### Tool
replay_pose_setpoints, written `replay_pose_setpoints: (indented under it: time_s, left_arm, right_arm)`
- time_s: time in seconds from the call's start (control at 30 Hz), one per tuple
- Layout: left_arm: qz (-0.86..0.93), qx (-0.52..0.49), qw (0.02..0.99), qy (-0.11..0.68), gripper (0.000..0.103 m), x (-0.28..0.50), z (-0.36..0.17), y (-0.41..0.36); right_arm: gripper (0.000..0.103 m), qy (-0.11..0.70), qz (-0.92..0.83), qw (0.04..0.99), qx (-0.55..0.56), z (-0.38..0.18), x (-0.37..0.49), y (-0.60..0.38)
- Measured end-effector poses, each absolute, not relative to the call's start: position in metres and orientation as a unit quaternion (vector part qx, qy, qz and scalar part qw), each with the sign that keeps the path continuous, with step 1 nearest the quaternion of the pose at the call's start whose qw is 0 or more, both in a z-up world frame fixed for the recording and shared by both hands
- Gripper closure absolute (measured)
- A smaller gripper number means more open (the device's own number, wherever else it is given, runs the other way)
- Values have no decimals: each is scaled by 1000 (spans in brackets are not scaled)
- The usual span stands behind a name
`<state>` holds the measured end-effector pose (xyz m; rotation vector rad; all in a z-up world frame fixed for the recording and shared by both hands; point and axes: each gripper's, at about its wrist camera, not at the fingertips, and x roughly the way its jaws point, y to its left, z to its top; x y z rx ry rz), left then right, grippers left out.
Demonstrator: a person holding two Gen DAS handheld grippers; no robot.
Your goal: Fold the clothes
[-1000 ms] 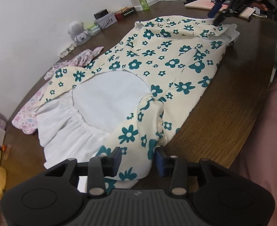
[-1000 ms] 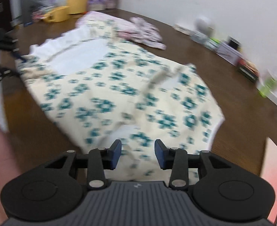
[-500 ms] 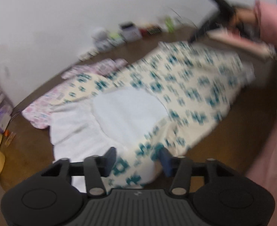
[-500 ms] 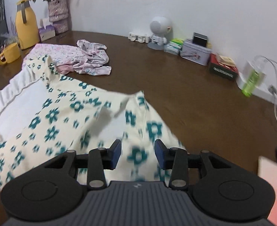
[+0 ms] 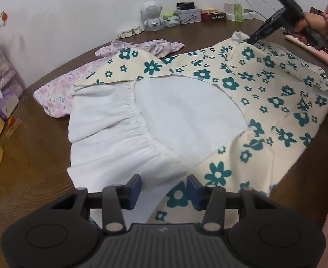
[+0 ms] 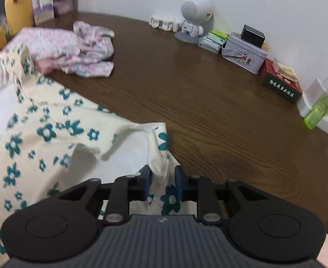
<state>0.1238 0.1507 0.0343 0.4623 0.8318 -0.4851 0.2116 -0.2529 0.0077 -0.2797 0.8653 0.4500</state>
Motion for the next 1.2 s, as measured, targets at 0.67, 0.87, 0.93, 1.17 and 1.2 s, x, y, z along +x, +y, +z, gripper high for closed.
replay_pose_setpoints:
  time_s: [0.67,0.87,0.93,1.17,1.2]
  left_arm:
    - [-234,227,861,389,60,123,26,148]
    - [-233,225,863,388,60,122,26,148]
    - [-233,226,863,387,60,121,26,148]
    - [-232,230,863,386,60,118,25,147]
    - [-232,232,862,386,60,117,25,146]
  right_arm:
    - [60,455,288,841,-60,8,196,-231]
    - [64,435,271,856,-72,19,168,-255]
    - [64,440,262,854,-92,16,161,-258]
    - [102,434,250,855,-129,1,157,-250]
    - [102,433,246,857,-131,1,156,-251]
